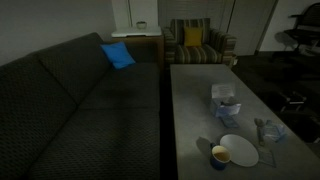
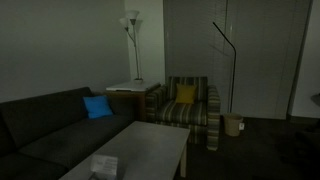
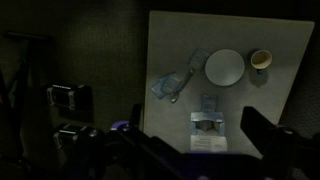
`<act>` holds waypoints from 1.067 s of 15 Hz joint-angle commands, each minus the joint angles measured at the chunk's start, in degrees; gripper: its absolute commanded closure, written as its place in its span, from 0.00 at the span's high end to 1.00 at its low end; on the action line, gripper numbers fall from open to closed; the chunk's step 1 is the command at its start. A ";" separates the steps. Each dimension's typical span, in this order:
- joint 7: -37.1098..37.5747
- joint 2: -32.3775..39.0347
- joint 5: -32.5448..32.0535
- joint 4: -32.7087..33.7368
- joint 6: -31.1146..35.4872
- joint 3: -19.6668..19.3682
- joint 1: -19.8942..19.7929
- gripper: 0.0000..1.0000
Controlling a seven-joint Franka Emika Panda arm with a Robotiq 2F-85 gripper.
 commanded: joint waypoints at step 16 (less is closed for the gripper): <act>0.66 4.78 -3.34 2.67 -0.27 -0.67 0.75 1.00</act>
